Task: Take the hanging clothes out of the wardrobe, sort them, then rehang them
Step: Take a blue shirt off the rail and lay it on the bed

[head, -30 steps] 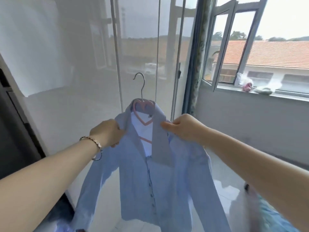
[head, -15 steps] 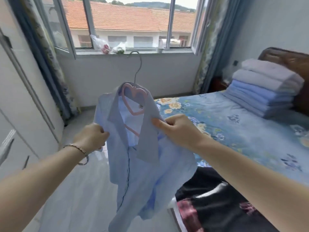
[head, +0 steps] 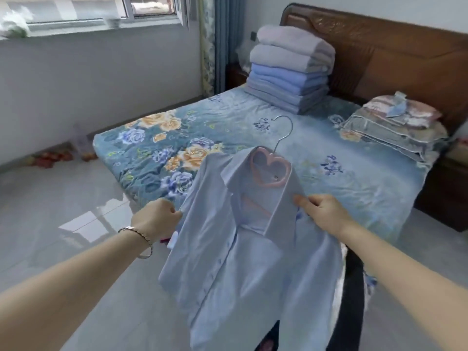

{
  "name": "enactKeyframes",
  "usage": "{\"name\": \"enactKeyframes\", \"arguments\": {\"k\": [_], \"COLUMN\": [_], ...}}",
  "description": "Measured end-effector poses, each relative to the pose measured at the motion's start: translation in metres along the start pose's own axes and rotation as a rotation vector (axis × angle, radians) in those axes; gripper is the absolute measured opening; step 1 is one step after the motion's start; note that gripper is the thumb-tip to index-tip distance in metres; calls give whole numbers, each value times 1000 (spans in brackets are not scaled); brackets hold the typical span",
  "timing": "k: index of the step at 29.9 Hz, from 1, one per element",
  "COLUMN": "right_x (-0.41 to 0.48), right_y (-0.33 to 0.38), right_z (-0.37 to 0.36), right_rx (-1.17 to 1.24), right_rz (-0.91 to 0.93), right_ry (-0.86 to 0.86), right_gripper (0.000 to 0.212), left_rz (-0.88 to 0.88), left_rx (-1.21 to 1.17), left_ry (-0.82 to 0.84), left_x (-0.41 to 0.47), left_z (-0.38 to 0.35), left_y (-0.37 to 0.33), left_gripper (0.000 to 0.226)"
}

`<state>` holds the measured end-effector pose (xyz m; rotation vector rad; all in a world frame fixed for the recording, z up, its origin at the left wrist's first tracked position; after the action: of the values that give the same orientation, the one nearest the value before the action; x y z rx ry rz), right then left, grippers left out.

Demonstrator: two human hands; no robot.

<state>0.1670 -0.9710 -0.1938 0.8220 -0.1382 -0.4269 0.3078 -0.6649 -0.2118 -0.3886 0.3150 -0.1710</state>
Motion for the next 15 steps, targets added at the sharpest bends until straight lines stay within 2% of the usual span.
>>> {"name": "enactKeyframes", "arguments": {"k": [7, 10, 13, 15], "right_x": [80, 110, 133, 149], "right_y": [-184, -240, -285, -309], "right_z": [24, 19, 6, -3], "right_rx": [-166, -248, -261, -301], "right_rz": [-256, -383, -437, -457], "right_ry": [-62, -105, -101, -82], "right_gripper": [46, 39, 44, 37], "left_rz": [14, 33, 58, 72], "left_rx": [61, 69, 59, 74], "left_ry": [114, 171, 227, 248], "left_x": [70, 101, 125, 140], "left_z": [-96, -139, -176, -196], "left_y": [-86, -113, -137, -146], "left_gripper": [26, 27, 28, 30]}}
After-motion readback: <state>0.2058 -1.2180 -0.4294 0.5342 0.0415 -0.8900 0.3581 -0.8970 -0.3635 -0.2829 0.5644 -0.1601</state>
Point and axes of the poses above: each hand's wrist, its own x-axis towards the middle knuckle, its own z-axis out of the back of the hand, y = z × x, the point moved 2 cm from there along x, towards the middle knuckle, and after that the axes turned 3 degrees about -x, right-handed, at the moved point
